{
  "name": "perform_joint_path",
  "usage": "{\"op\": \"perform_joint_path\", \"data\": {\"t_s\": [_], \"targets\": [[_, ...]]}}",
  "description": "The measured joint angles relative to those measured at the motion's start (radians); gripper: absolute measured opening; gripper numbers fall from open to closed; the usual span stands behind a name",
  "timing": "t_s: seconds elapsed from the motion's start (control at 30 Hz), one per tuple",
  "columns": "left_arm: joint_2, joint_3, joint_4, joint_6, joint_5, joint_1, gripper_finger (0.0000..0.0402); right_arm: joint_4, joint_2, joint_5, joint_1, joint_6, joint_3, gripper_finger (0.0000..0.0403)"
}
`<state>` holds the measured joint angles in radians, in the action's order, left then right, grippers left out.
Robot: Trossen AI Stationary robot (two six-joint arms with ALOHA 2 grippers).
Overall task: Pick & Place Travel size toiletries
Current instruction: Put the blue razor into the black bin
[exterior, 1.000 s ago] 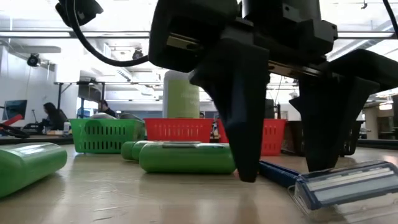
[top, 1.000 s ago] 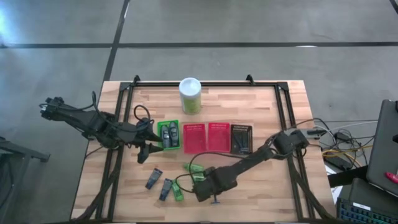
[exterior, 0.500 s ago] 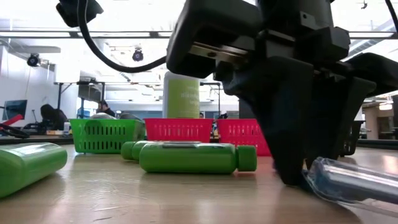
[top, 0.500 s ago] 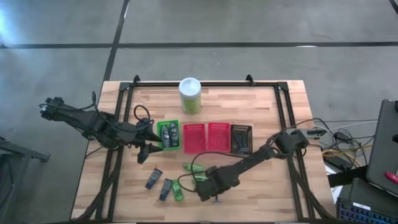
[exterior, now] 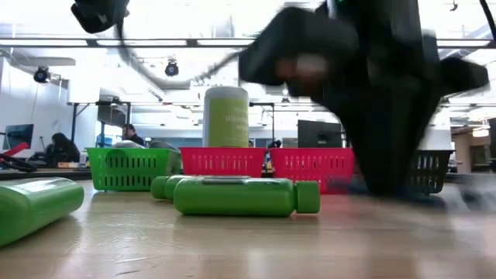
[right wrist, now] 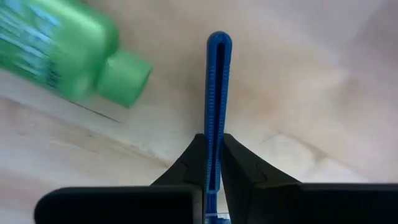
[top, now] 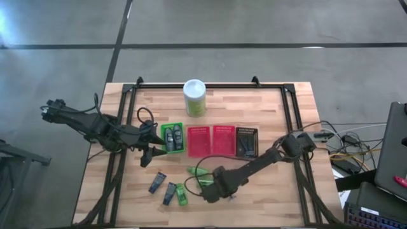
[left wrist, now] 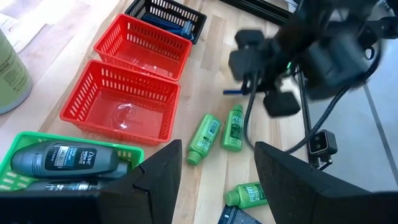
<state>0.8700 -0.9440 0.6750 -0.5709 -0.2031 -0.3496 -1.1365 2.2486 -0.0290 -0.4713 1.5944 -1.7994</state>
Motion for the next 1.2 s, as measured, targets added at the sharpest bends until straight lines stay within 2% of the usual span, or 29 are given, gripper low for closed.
{"op": "perform_joint_path", "data": {"t_s": [0.17, 0.33, 0.57, 0.67, 0.87, 1.2], "targets": [[0.000, 0.000, -0.001, 0.006, 0.000, 0.000, 0.0206, -0.104, -0.169, 0.089, 0.010, 0.041, 0.012, 0.0020], [0.000, 0.000, -0.003, 0.019, 0.000, 0.001, 0.0206, -0.201, -0.353, 0.166, 0.052, 0.116, 0.100, 0.0019], [0.000, 0.000, -0.003, 0.019, -0.001, 0.001, 0.0206, -0.198, -0.594, 0.186, 0.179, 0.097, 0.404, 0.0021], [0.000, 0.000, -0.002, 0.019, -0.002, 0.001, 0.0206, -0.089, -0.683, 0.191, 0.250, 0.050, 0.528, 0.0021], [0.000, 0.000, -0.002, 0.019, -0.007, 0.001, 0.0206, 0.153, -0.750, 0.191, 0.376, -0.036, 0.705, 0.0022], [0.000, 0.000, -0.002, 0.009, -0.008, 0.001, 0.0206, 0.225, -0.737, 0.163, 0.439, -0.060, 0.815, 0.0024]]}}
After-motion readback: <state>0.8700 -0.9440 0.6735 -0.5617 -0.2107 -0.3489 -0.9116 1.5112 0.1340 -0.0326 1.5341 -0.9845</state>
